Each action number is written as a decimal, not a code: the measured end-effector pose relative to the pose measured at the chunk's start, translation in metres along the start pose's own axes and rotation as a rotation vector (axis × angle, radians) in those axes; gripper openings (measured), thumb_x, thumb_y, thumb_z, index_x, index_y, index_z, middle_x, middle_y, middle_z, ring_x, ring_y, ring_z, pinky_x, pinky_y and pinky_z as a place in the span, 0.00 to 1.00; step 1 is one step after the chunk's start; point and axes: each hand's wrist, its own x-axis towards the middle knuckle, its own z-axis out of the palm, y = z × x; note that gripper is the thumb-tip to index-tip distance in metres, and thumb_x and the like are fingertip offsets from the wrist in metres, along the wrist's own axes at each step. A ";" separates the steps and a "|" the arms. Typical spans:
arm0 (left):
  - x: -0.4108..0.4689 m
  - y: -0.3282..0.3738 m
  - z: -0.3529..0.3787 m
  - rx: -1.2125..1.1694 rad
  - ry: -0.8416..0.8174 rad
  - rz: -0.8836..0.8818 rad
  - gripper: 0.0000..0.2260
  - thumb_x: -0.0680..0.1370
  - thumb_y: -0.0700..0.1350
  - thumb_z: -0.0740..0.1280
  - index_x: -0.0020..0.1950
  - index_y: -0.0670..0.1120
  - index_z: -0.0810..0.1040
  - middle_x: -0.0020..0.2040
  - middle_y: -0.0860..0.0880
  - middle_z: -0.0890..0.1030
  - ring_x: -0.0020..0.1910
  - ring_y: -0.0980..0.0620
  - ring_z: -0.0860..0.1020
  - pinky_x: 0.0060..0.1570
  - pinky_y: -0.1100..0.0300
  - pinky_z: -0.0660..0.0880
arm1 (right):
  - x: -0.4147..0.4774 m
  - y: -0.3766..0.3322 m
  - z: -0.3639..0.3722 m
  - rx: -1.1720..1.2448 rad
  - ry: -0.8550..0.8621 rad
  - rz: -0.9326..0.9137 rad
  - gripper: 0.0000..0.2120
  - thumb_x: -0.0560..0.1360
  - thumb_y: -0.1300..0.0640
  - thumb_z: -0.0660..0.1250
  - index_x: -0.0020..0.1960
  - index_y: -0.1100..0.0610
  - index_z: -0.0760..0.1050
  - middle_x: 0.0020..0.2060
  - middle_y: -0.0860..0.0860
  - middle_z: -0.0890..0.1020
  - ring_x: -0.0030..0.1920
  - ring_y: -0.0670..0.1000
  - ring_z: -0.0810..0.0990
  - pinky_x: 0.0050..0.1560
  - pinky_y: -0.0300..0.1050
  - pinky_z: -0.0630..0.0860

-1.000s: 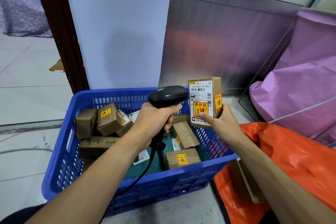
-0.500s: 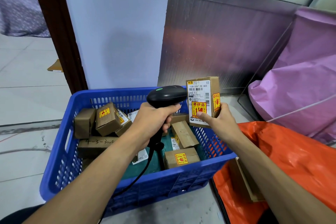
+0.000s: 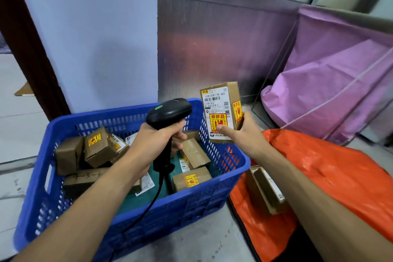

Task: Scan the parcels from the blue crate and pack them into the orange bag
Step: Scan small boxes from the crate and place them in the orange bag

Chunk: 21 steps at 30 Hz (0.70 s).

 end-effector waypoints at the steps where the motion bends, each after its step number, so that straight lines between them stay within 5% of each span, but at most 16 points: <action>1: -0.001 -0.001 0.004 0.020 -0.007 0.004 0.08 0.80 0.48 0.72 0.57 0.46 0.83 0.47 0.42 0.88 0.42 0.47 0.84 0.52 0.49 0.82 | -0.005 0.001 -0.007 -0.003 0.006 0.005 0.25 0.76 0.48 0.75 0.66 0.51 0.67 0.57 0.44 0.82 0.56 0.46 0.82 0.56 0.44 0.77; 7: -0.006 -0.013 0.033 0.056 -0.065 0.041 0.13 0.79 0.51 0.73 0.57 0.43 0.85 0.48 0.45 0.89 0.49 0.47 0.87 0.55 0.55 0.81 | -0.033 0.006 -0.041 0.011 -0.020 0.034 0.26 0.73 0.47 0.78 0.65 0.51 0.70 0.56 0.44 0.84 0.53 0.44 0.85 0.58 0.48 0.82; 12: -0.006 -0.030 0.067 0.076 -0.102 0.020 0.13 0.78 0.52 0.73 0.48 0.42 0.87 0.48 0.44 0.88 0.51 0.43 0.87 0.58 0.47 0.80 | -0.053 0.012 -0.079 0.201 0.058 0.010 0.24 0.75 0.56 0.77 0.66 0.54 0.70 0.53 0.47 0.85 0.49 0.41 0.86 0.47 0.37 0.81; 15: -0.005 -0.038 0.089 0.067 -0.103 0.014 0.14 0.79 0.51 0.72 0.43 0.40 0.85 0.46 0.40 0.88 0.45 0.42 0.86 0.52 0.50 0.81 | -0.060 0.027 -0.118 0.324 0.155 0.002 0.24 0.74 0.60 0.77 0.65 0.56 0.71 0.55 0.50 0.86 0.53 0.46 0.86 0.53 0.43 0.83; 21: 0.000 -0.053 0.138 0.101 -0.164 -0.052 0.10 0.79 0.43 0.73 0.47 0.36 0.82 0.39 0.36 0.85 0.30 0.46 0.81 0.36 0.57 0.82 | -0.103 0.109 -0.156 0.316 0.196 0.141 0.25 0.74 0.58 0.77 0.66 0.52 0.70 0.55 0.51 0.86 0.49 0.47 0.87 0.43 0.37 0.82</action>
